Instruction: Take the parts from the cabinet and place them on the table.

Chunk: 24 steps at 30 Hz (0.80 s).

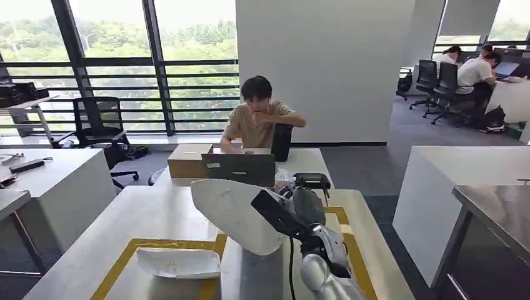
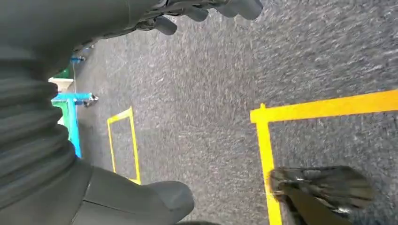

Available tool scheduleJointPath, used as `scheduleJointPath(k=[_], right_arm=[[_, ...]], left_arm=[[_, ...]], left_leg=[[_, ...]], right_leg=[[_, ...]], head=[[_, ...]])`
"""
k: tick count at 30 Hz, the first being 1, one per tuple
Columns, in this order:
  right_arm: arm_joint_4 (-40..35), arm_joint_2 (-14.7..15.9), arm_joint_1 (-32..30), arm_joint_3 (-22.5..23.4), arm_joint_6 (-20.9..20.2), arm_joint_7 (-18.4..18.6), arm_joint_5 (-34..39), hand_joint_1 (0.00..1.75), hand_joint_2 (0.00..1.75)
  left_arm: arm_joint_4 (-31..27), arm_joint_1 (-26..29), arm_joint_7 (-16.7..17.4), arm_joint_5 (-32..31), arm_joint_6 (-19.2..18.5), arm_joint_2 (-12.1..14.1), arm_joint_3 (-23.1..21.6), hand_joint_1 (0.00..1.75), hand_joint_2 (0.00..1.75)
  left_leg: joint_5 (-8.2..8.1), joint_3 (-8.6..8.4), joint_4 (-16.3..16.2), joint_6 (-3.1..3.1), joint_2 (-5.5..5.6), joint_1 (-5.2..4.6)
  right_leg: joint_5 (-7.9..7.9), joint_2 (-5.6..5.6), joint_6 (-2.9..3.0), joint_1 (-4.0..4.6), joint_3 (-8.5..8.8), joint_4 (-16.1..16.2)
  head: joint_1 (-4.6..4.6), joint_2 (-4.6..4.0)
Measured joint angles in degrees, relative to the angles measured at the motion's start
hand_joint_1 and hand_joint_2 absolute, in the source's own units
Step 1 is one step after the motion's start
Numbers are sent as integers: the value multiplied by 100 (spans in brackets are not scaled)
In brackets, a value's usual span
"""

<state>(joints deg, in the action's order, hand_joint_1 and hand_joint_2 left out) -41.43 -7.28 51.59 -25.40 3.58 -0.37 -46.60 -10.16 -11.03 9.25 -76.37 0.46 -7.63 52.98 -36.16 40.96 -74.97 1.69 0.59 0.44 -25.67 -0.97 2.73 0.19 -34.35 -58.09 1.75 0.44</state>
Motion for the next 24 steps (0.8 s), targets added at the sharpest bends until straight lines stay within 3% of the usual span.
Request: scheduleJointPath(k=[1,2,3,4,5,6,7,9,10,12,13,14,19,22,24], right_arm=[[219,-18,81,-13,7,5,-27,175,175],[363,-31,154,-18,13,5,-33,175,175],[516,-50,229,-22,17,5,-42,175,175],[658,-66,293,-24,20,5,-42,175,175],[805,-88,355,-33,15,22,-70,175,175],[913,-92,404,-44,-9,81,-92,175,175],[1014,-92,429,-59,-26,129,-140,175,175],[1200,-92,491,-74,-127,300,-215,175,175],[1330,-87,517,-81,-216,387,-247,175,175],[1547,-70,539,-85,-286,477,-276,175,175],[1648,-66,540,-94,-319,527,-285,175,175],[1739,-39,538,-109,-348,583,-317,0,0],[2106,123,529,-173,-435,962,-488,0,0],[2194,249,530,-173,-396,1045,-505,0,0],[2233,326,530,-173,-383,1043,-512,0,0]], left_arm=[[0,-1,-2,-15,0,4,-2,0,175],[-2,-5,-2,-28,0,9,-9,0,175],[0,-5,-4,-42,-2,9,-20,0,175],[17,12,-5,-44,-7,-8,-39,0,175],[20,-4,-13,-44,-18,9,-44,0,175],[22,-14,-20,-44,-29,9,-48,0,175],[20,-11,-20,-44,-37,7,-52,0,175],[24,-10,-42,-50,-53,-4,-61,0,175],[22,-19,-42,-57,-53,-2,-68,0,175],[22,-36,-42,-57,-53,-9,-76,0,175],[24,-35,-42,-57,-53,-15,-79,0,175],[24,-34,-42,-57,-53,-18,-79,0,175],[24,-38,-13,-116,-61,-18,-109,0,175],[24,-40,6,-133,-77,-18,-140,0,175],[24,-40,17,-138,-96,-15,-140,0,175]], left_leg=[[228,-28,268,33,-6,19],[588,-127,676,64,-17,44],[1090,-264,1213,115,-33,76],[1337,-274,1522,153,-38,108],[1095,-273,1539,56,-20,71],[1249,-312,1488,-33,-12,64],[1244,-295,1491,-49,-5,64],[1277,-300,1514,-34,20,76],[1268,-300,1517,-45,30,77],[1239,-313,1524,-88,53,77],[1224,-320,1525,-110,56,77],[1214,-327,1525,-127,56,76],[1199,-352,1524,-166,56,63],[1205,-352,1523,-178,47,54],[1208,-354,1523,-181,37,52]], right_leg=[[-60,-2,-28,-19,69,-9],[-125,-2,-62,-50,142,-28],[-210,0,-105,-81,209,-63],[-276,-1,-152,-69,219,-105],[-299,-16,-180,-67,195,-153],[-322,-18,-215,-46,153,-162],[-321,-15,-226,-40,159,-141],[-307,-15,-165,-38,179,-99],[-301,-13,-170,-35,197,-78],[-303,-1,-168,-34,245,-31],[-326,1,-137,-34,275,10],[-337,2,-115,-32,289,23],[-333,6,-148,-37,319,62],[-314,5,-308,-51,320,74],[-304,2,-349,-53,318,74]], head=[[0,0],[0,0],[0,0],[6,0],[26,-2],[22,0],[0,4],[-11,7],[-9,7],[-20,7],[-20,7],[-24,7],[-20,7],[-22,7],[-20,7]])
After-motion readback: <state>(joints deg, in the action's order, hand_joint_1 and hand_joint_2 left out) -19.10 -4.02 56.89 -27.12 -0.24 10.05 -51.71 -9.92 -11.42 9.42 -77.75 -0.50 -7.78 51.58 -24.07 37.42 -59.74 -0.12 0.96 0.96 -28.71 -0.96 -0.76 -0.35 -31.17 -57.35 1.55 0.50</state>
